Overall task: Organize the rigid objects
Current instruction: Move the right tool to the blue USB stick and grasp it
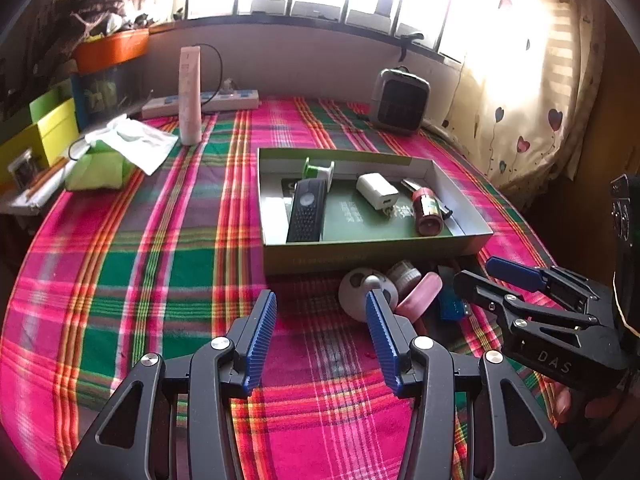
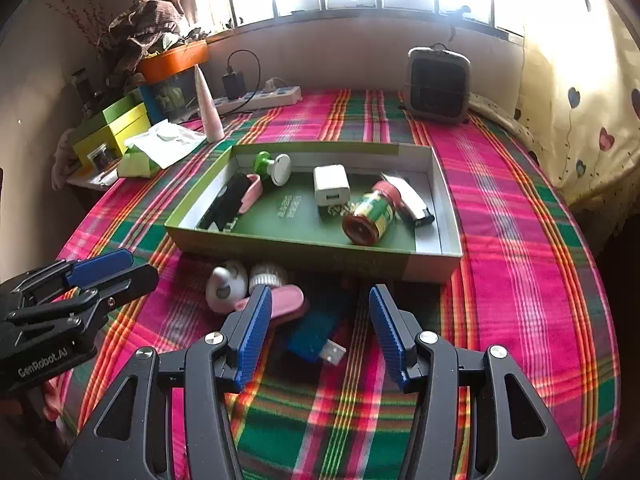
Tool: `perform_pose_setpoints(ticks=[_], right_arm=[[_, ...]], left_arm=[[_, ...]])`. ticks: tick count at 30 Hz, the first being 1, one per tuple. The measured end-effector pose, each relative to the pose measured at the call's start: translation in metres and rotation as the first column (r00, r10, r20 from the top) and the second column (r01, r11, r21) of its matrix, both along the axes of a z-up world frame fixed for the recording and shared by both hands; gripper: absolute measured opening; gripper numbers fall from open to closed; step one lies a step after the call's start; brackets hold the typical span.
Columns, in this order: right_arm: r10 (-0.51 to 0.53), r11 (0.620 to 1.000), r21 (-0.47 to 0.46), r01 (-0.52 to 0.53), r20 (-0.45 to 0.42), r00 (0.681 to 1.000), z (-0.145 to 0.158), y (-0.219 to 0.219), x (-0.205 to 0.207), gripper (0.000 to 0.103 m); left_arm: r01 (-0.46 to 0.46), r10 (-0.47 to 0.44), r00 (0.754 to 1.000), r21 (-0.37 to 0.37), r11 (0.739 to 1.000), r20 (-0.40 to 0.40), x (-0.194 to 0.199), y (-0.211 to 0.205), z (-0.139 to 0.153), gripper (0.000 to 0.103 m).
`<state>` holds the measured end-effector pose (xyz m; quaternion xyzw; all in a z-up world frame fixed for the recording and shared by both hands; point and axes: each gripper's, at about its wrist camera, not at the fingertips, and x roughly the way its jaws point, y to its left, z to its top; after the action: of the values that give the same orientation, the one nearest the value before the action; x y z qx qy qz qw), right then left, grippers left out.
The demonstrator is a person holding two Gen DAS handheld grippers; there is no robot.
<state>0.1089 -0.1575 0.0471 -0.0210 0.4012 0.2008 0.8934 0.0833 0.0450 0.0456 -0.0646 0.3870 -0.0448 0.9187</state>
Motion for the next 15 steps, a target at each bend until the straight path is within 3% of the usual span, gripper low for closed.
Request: perform_pose_setpoints(ticks=[15], right_arm=[[0.003, 1.000, -0.030, -0.004, -0.030, 1.000, -0.018, 0.006, -0.005, 0.055]], left_arm=[[-0.004, 0.003, 0.999, -0.029, 1.000, -0.042, 0.000, 0.007, -0.017, 0.046]])
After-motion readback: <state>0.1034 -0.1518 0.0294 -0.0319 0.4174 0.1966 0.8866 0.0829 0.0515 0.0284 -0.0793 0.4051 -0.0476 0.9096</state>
